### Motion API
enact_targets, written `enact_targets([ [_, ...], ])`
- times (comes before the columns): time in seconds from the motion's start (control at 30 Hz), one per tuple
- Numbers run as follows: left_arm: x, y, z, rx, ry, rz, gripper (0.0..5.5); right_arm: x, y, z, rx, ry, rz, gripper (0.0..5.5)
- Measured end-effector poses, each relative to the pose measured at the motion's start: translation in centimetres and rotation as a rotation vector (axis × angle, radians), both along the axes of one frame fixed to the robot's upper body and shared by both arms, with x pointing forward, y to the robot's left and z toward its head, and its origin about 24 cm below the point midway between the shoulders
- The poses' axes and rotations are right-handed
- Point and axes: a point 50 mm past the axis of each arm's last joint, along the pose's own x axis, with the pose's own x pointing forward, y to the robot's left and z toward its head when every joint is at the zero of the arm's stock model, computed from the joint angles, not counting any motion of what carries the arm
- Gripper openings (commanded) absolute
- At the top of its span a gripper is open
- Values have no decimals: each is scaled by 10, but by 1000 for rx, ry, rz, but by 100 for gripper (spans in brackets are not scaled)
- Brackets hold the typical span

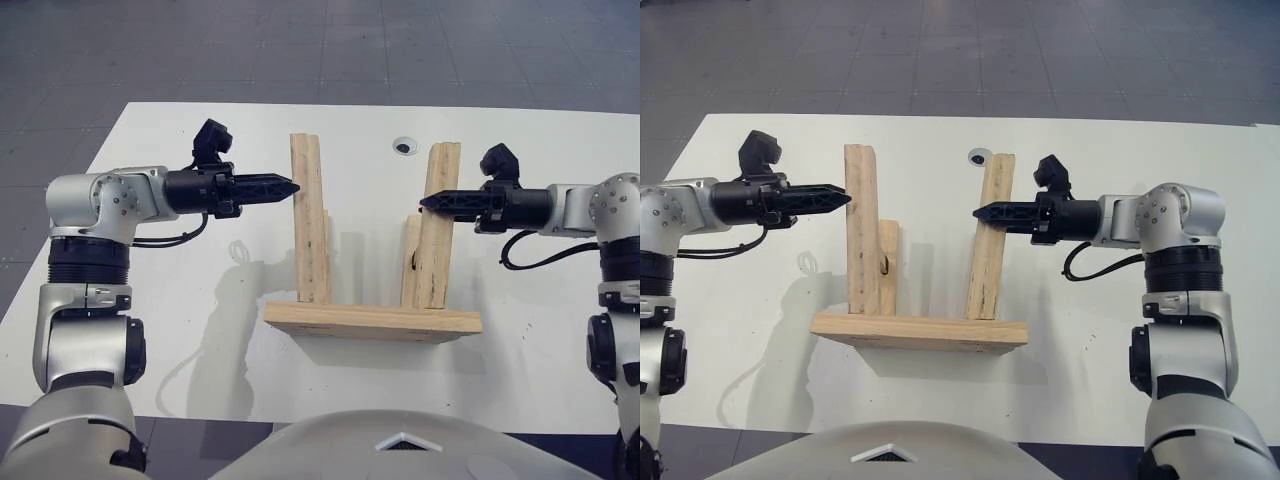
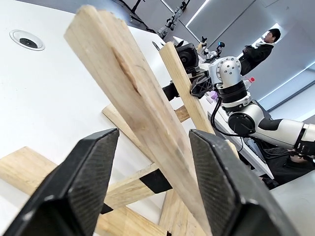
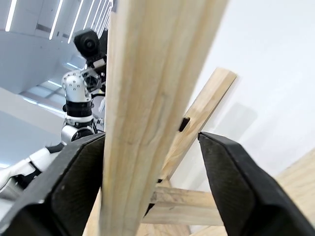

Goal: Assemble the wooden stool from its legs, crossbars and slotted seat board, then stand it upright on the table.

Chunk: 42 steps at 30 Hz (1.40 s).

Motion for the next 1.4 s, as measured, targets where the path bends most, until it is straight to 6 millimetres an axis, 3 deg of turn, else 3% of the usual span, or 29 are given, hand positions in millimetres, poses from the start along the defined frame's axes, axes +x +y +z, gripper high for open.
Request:
enact_targets([
  [0.3, 0, 19, 5, -46, -16, 57, 451, 9, -21, 2, -23, -24, -84, 542],
  [0.4, 0, 22, 8, -57, -31, 70, 486, 12, -24, 10, -12, -47, -92, 550],
  [0.63, -16, 27, -3, -52, -23, 70, 486, 17, -44, 15, -79, -111, -175, 550],
  [0.73, -23, 39, -1, -9, -41, 89, 486, 14, -59, 22, -109, -176, -206, 550],
  [0.87, -45, 57, -4, 67, -43, 66, 486, -17, -99, 16, -294, -295, -162, 550],
  [0.93, -60, 59, -7, 125, -44, -11, 486, -34, -104, 9, -440, -360, -23, 550],
  [0.97, -75, 60, -14, 196, -15, -81, 486, -54, -107, -3, -537, -360, 123, 550],
  [1.03, -97, 58, -30, 326, -2, -190, 486, -82, -103, -16, -595, -342, 322, 550],
  [1.13, -117, 53, -46, 463, -40, -314, 486, -98, -91, -17, -597, -376, 448, 550],
  [1.23, -116, 40, -49, 524, -155, -323, 486, -100, -79, -15, -602, -423, 464, 550],
  [1.3, -113, 15, -50, 493, -257, -329, 486, -102, -58, -15, -550, -472, 473, 550],
  [1.4, -112, 3, -49, 475, -301, -340, 486, -106, -40, -14, -504, -502, 489, 550],
])
